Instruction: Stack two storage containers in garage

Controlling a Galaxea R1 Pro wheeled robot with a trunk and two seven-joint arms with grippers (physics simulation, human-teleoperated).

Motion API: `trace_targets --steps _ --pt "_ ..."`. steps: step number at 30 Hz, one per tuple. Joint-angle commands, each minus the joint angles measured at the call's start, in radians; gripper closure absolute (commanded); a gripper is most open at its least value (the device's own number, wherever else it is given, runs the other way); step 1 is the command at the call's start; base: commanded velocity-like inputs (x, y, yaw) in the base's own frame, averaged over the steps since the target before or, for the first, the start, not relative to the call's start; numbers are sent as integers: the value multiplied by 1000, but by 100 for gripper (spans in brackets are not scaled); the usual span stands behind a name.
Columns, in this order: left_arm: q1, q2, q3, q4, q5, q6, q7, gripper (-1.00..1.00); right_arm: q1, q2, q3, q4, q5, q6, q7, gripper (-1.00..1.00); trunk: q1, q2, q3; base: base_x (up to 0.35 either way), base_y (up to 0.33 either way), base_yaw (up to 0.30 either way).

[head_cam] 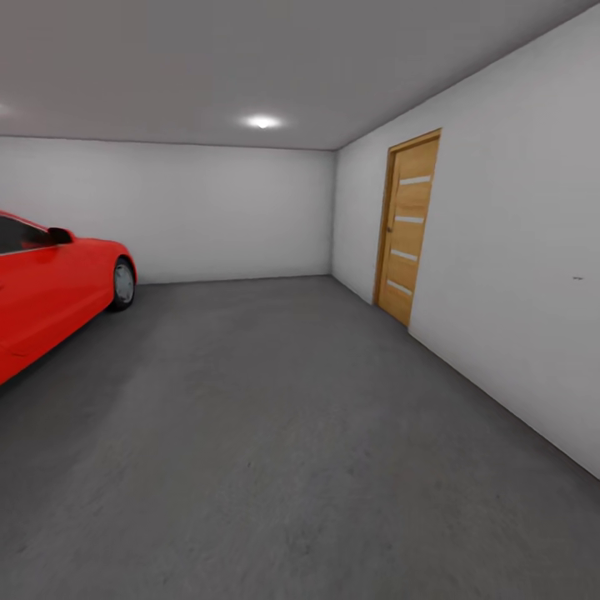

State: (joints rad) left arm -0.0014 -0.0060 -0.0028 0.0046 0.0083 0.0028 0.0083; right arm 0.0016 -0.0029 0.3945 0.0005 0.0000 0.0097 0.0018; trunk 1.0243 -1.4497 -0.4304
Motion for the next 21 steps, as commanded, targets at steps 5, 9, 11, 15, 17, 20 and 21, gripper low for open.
trace_targets --steps 5,9,11,15,17,20,21 --pt "0 0 0 0 1 0 1 -100 0 0 4 0 0 1 1 -100 1 0 -1 334 0 0" --pt "0 1 1 0 1 0 1 -100 0 0 4 0 0 1 1 -100 1 0 -1 335 0 0" --pt "0 1 1 0 1 0 1 -100 0 0 4 0 0 1 1 -100 1 0 -1 335 0 0" --pt "0 1 1 0 1 0 1 -100 0 0 4 0 0 1 1 -100 1 0 -1 335 0 0" --pt "0 1 1 0 1 0 1 -100 0 0 4 0 0 0 1 -100 1 0 -1 335 0 0" --pt "0 1 1 0 1 0 1 -100 0 0 4 0 0 0 1 -100 1 0 -1 335 0 0" --pt "0 1 1 0 1 0 1 -100 0 0 4 0 0 0 1 -100 1 0 -1 335 0 0"
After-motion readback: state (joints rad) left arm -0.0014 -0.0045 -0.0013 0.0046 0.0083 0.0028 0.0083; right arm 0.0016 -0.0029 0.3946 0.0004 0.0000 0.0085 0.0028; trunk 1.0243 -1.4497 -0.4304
